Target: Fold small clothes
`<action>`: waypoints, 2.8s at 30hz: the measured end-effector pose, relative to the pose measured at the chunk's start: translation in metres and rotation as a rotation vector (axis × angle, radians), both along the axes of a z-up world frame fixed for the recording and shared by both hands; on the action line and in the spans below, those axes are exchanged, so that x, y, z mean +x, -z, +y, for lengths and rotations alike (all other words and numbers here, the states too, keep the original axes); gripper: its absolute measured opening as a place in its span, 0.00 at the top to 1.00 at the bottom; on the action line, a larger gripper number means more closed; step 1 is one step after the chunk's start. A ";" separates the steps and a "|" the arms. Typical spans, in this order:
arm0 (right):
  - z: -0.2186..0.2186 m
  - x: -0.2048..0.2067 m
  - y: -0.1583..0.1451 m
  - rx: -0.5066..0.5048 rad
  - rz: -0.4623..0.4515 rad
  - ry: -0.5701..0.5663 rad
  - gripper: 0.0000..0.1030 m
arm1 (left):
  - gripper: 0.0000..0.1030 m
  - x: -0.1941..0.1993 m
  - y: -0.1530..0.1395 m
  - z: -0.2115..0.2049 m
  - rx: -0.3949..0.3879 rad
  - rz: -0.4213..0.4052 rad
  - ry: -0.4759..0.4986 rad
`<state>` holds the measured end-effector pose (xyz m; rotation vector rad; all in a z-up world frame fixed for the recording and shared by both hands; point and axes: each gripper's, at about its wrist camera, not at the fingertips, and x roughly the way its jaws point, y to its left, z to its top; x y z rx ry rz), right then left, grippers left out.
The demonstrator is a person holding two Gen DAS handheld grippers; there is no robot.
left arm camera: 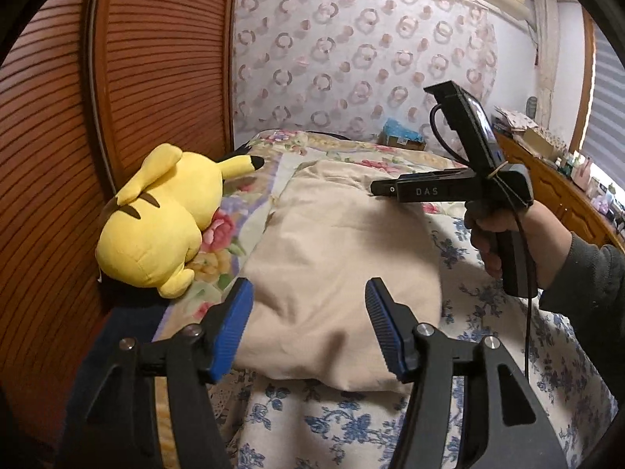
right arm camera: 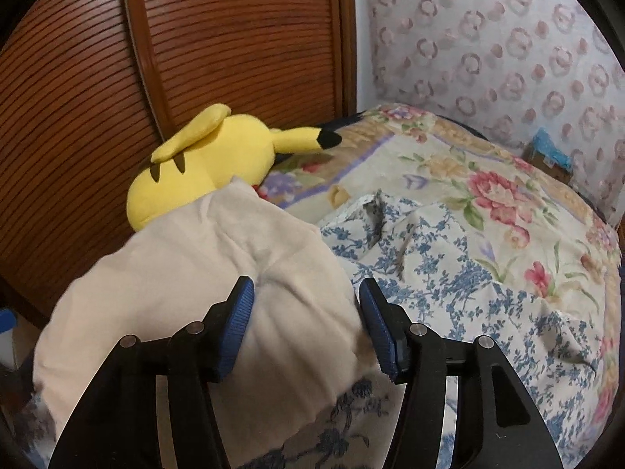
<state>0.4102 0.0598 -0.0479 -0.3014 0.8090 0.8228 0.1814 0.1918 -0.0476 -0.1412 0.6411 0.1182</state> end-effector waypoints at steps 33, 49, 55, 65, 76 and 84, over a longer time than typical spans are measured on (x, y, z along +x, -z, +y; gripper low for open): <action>-0.170 -0.179 -0.092 0.131 -0.151 0.135 0.18 | 0.42 -0.076 -0.048 -0.110 0.068 -0.084 0.107; -0.186 -0.225 -0.086 0.156 -0.156 0.169 0.14 | 0.42 -0.101 -0.043 -0.115 0.086 -0.081 0.103; -0.216 -0.251 -0.089 0.147 -0.179 0.218 0.13 | 0.42 -0.100 -0.041 -0.133 0.082 -0.083 0.141; -0.273 -0.290 -0.098 0.160 -0.202 0.336 0.12 | 0.42 -0.095 -0.048 -0.178 0.076 -0.092 0.227; -0.327 -0.319 -0.122 0.178 -0.271 0.469 0.12 | 0.42 -0.099 -0.084 -0.218 0.073 -0.146 0.304; -0.347 -0.340 -0.149 0.215 -0.331 0.523 0.12 | 0.42 -0.117 -0.119 -0.229 0.068 -0.205 0.306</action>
